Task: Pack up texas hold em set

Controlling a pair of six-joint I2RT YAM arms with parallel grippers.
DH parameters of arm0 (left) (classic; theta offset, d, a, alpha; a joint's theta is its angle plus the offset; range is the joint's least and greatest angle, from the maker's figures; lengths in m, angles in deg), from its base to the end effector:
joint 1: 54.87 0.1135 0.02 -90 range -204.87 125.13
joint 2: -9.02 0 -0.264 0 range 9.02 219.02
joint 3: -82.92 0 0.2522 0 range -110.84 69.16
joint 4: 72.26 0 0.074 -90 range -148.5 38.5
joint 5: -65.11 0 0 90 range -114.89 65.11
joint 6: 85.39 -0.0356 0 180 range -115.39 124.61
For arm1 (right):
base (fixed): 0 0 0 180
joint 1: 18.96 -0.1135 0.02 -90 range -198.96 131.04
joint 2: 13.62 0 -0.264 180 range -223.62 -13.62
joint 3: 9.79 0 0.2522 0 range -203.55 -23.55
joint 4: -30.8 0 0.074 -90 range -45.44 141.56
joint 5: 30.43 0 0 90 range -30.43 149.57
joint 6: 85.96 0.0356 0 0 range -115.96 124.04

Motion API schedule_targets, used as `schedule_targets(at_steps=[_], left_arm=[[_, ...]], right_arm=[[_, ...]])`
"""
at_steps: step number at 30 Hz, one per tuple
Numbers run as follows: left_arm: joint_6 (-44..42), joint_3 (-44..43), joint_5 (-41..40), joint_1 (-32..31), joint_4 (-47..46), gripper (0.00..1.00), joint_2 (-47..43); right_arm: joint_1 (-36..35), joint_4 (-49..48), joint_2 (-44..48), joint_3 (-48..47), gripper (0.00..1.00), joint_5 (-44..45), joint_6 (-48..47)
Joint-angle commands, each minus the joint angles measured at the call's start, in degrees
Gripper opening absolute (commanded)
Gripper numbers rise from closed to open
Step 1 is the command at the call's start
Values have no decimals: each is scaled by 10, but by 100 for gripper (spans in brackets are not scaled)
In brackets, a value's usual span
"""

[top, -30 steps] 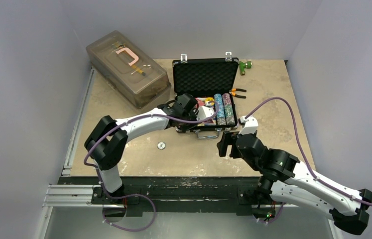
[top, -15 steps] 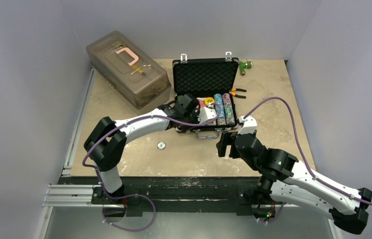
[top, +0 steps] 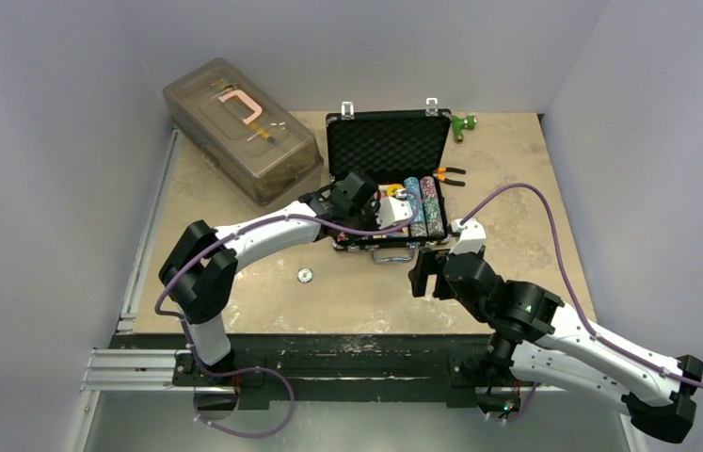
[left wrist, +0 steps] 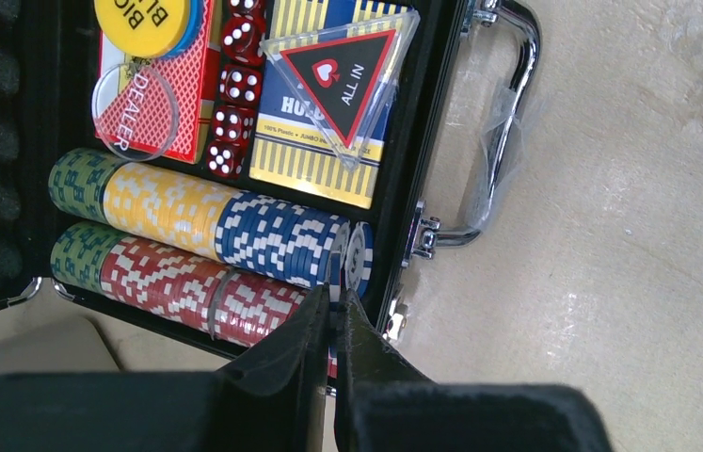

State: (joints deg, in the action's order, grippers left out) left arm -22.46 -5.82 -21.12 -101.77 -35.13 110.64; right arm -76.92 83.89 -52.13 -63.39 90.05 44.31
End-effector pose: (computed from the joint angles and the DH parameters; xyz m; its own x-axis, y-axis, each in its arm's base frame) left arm 0.2644 -0.2859 0.2320 -0.1214 0.7944 -0.5952 0.9127 0.3251 0.2476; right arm 0.0893 0.1086 0.2791 -0.5844 0.1163 -0.8031 -0.1845 0.9447 0.2711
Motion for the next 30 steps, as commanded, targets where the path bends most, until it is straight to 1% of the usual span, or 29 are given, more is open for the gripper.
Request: schedule_targets(at_steps=[1, 11, 13, 15, 16, 20, 21, 23, 26, 28, 30], left_arm=[[-18, -32, 4, 0, 1, 0, 19], [-20, -45, 18, 1, 14, 0, 56], [-13, -45, 2, 1, 8, 0, 59], [1, -54, -20, 3, 15, 7, 64], [11, -63, -23, 6, 23, 13, 65], [41, -59, -3, 14, 24, 47, 46], [43, -56, 0, 13, 23, 52, 39], [44, -47, 4, 14, 26, 57, 21], [64, -23, 5, 22, 25, 59, -21], [110, 9, 12, 36, 6, 59, -70], [181, 54, 4, 49, -23, 60, -130]], right_arm=[[0, -14, 4, 2, 89, 8, 0], [0, -15, 5, 2, 90, 10, -1], [0, -15, 5, 3, 90, 10, 0], [0, -16, 4, 2, 90, 10, -2], [0, -16, 4, 3, 90, 10, -2], [0, -16, 2, 3, 91, 8, -2], [0, -17, 3, 3, 91, 8, -2], [1, -17, 1, 3, 91, 8, -2], [0, -17, -2, 3, 91, 6, -2], [0, -17, -3, 3, 91, 6, -3], [0, -18, -4, 3, 91, 7, -3]])
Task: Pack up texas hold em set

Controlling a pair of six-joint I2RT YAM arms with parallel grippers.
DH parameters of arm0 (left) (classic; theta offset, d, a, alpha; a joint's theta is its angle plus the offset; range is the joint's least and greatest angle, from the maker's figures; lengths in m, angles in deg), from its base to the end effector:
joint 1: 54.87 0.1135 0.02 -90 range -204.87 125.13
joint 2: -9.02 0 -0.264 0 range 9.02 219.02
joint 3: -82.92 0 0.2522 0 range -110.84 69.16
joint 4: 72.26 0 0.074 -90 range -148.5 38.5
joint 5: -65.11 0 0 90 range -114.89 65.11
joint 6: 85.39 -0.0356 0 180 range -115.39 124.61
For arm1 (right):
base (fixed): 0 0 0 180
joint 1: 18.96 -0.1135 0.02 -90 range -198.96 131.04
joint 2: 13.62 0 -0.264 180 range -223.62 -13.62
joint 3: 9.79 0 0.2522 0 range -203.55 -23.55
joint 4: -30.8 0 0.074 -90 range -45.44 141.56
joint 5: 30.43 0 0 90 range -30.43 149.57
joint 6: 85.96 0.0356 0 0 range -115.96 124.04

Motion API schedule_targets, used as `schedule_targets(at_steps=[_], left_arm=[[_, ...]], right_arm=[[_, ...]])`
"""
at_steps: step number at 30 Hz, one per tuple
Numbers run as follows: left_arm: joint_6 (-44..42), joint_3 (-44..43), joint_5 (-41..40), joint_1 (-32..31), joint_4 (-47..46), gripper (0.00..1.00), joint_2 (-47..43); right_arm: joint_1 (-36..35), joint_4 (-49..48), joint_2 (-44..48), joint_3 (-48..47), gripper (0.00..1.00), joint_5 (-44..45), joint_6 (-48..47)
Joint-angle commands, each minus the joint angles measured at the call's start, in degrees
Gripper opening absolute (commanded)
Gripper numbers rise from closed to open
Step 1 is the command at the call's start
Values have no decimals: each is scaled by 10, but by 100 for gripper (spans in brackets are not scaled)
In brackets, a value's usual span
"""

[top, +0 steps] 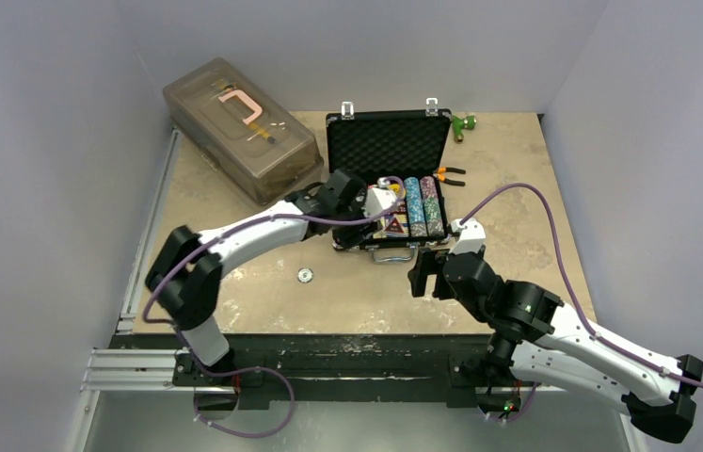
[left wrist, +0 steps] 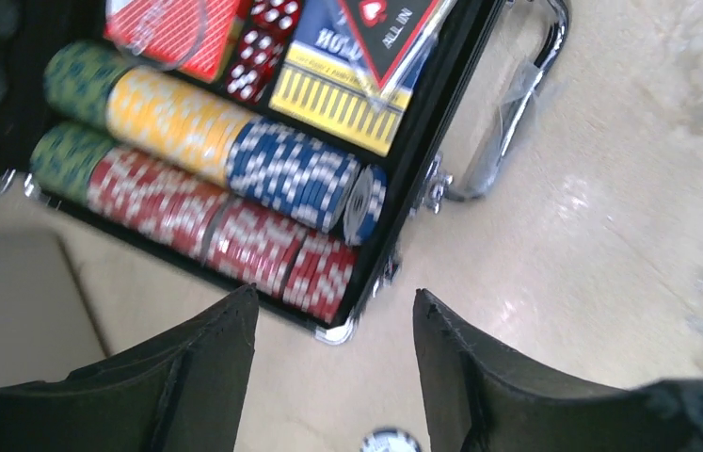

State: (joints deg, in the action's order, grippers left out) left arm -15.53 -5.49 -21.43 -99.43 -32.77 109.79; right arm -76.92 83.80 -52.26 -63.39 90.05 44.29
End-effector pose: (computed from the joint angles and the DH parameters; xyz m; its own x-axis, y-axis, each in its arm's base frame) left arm 0.2716 -0.2705 0.2327 -0.2758 0.7539 -0.5963 0.8754 0.4532 0.1681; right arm 0.0895 0.1090 0.2789 -0.5846 0.1155 -0.8031 -0.1846 0.9449 0.2703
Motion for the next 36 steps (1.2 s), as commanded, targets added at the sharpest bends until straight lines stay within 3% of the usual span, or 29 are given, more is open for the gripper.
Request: schedule_targets(at_steps=[1, 4, 6, 10, 14, 21, 36], left_arm=[[150, 77, -5, 29, -60, 60, -153], [307, 131, -85, 31, -49, 60, -226], [478, 144, -139, 31, 18, 59, -251], [743, 205, -158, 32, 125, 57, -270], [877, 261, -206, 23, 135, 55, -266], [920, 243, -288, 11, 160, 59, -197], [864, 243, -335, -16, 76, 66, -101]], right_arm=[[1, -18, -4, 3, 91, 7, -3], [0, -19, -10, 2, 91, 7, -3], [0, -19, -13, 0, 91, 5, -5], [0, -20, -14, 1, 91, 2, -5], [0, -22, -11, 3, 91, 2, -5], [0, -22, -12, 3, 91, -5, -6], [0, -26, -28, 2, 91, -7, -8]])
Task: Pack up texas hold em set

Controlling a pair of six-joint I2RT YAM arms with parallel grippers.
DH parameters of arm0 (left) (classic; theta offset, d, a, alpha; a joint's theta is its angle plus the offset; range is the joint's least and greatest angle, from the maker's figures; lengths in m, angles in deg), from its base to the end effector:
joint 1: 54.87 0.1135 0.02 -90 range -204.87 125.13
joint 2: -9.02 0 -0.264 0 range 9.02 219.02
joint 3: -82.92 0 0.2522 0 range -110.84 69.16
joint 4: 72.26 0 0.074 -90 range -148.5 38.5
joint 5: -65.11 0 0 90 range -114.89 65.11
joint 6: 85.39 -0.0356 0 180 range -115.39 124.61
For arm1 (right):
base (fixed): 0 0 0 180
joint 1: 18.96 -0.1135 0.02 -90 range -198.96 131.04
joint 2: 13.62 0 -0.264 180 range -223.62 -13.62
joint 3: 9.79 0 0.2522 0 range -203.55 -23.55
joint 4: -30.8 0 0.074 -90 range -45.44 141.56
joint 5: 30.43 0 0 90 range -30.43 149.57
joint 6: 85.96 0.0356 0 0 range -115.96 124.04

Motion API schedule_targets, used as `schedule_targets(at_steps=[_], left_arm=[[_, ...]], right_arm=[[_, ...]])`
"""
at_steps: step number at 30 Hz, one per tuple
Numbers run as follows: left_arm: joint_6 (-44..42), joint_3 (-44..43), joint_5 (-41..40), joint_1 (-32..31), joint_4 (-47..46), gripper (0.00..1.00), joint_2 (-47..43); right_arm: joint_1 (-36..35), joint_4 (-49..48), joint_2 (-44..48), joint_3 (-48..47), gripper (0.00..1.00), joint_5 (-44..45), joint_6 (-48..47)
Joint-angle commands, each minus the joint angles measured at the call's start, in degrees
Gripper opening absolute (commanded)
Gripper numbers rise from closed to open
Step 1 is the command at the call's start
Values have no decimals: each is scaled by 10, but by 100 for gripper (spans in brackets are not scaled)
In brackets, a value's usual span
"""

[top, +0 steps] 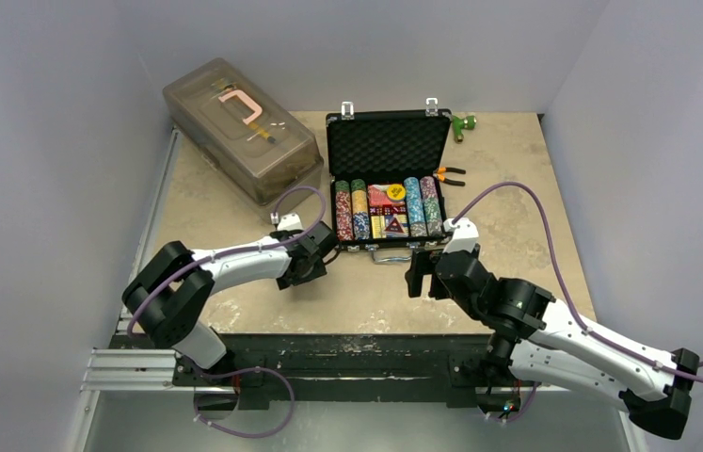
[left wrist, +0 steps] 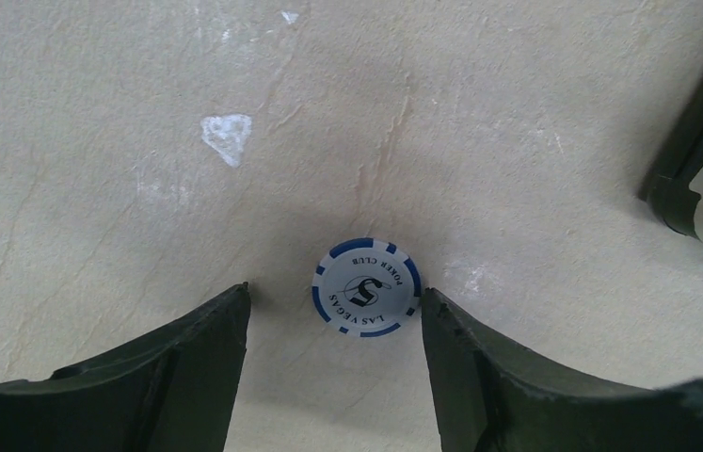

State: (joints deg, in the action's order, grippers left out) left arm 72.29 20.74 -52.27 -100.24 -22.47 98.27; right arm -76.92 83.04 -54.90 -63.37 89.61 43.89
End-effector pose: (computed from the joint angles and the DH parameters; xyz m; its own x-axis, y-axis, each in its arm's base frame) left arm 0.1979 -0.1772 0.1599 -0.7765 -0.3827 -0.5006 -0.4208 0.9063 -0.0402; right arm 0.0938 0.1163 0.2741 -0.6012 0.0850 -0.7946 -0.1888 0.9511 0.2446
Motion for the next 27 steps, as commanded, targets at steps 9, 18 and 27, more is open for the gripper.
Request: schedule_targets(at_steps=[9, 18, 27], left_arm=[[7, -21, -28, -10, -24, 50, 43], [8, -15, -28, -10, -19, 38, 52], [-7, -7, -30, -11, -14, 31, 18]], right_arm=[[0, -17, 6, 3, 91, -3, -3], [0, -17, 5, 3, 91, -4, -3], [0, -21, -8, 3, 91, -9, -4]])
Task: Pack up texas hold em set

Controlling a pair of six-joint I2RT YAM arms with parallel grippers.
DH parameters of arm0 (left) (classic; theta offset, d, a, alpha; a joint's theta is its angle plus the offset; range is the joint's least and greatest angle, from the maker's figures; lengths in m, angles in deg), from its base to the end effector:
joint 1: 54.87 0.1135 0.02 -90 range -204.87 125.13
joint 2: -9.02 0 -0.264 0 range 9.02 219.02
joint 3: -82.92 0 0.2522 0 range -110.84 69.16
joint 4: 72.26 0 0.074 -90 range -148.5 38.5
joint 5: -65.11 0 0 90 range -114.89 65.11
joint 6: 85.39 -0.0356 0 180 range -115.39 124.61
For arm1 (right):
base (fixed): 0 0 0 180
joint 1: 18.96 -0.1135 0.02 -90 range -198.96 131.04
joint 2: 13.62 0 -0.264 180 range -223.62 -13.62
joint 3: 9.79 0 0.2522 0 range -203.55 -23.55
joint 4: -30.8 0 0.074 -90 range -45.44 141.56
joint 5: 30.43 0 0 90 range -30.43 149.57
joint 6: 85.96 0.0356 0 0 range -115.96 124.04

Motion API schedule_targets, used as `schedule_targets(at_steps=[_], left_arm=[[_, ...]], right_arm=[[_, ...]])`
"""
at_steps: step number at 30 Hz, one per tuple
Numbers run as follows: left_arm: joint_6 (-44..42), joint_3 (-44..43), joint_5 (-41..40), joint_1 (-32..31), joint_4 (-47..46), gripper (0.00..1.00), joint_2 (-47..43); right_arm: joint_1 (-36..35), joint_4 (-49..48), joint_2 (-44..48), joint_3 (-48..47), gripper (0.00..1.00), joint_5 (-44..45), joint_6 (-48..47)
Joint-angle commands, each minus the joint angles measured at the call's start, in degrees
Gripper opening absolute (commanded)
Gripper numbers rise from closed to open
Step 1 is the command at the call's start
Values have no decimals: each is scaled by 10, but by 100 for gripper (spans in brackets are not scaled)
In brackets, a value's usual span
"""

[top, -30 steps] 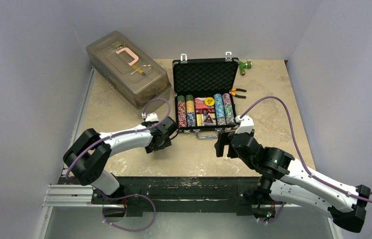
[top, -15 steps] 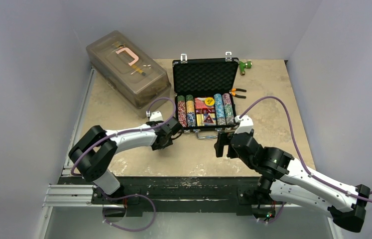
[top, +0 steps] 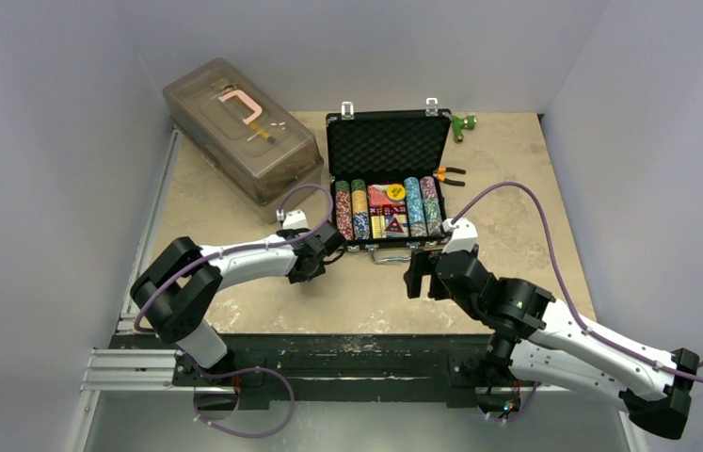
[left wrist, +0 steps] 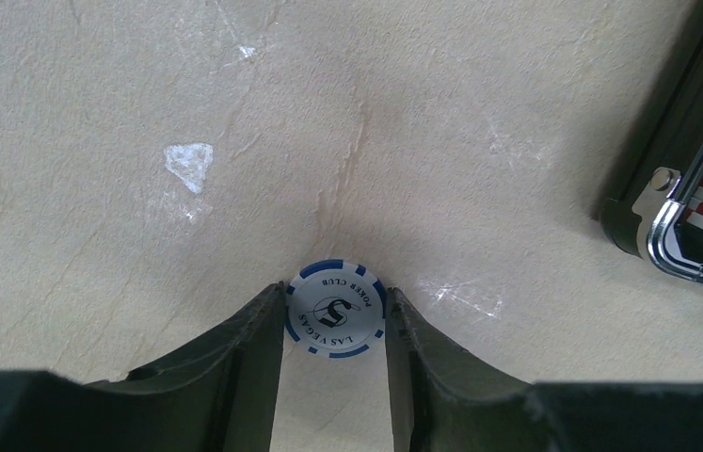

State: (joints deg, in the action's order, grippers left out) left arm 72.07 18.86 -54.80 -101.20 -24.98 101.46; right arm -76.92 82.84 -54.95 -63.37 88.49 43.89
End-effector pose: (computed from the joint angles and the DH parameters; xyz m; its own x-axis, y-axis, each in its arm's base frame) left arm 0.2056 -0.1896 0.1558 -0.7568 -0.3667 -0.5411 -0.4102 0.9109 -0.0436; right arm 0.0937 0.1172 0.2741 -0.6098 0.0829 -0.7882 -0.2007 0.9459 0.2548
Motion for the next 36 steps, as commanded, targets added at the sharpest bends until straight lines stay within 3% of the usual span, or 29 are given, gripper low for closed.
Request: schedule_targets(at_steps=[1, 14, 22, 28, 36], left_arm=[[-11, 12, -4, -2, 11, 31, -20], [-29, -5, 18, -2, 31, 32, -87], [-93, 7, 95, -2, -40, 52, -92], [-111, 79, 99, -2, -55, 66, -230], [-141, 70, 139, -1, 54, 76, -417]], right_arm=[[0, -20, -11, 2, 91, 1, -4], [0, -96, -72, 29, 93, -55, 19], [2, -126, -119, 20, 99, -79, 11], [2, -165, -215, -16, 99, -110, -28], [-36, -250, -386, -108, 99, -129, -87]])
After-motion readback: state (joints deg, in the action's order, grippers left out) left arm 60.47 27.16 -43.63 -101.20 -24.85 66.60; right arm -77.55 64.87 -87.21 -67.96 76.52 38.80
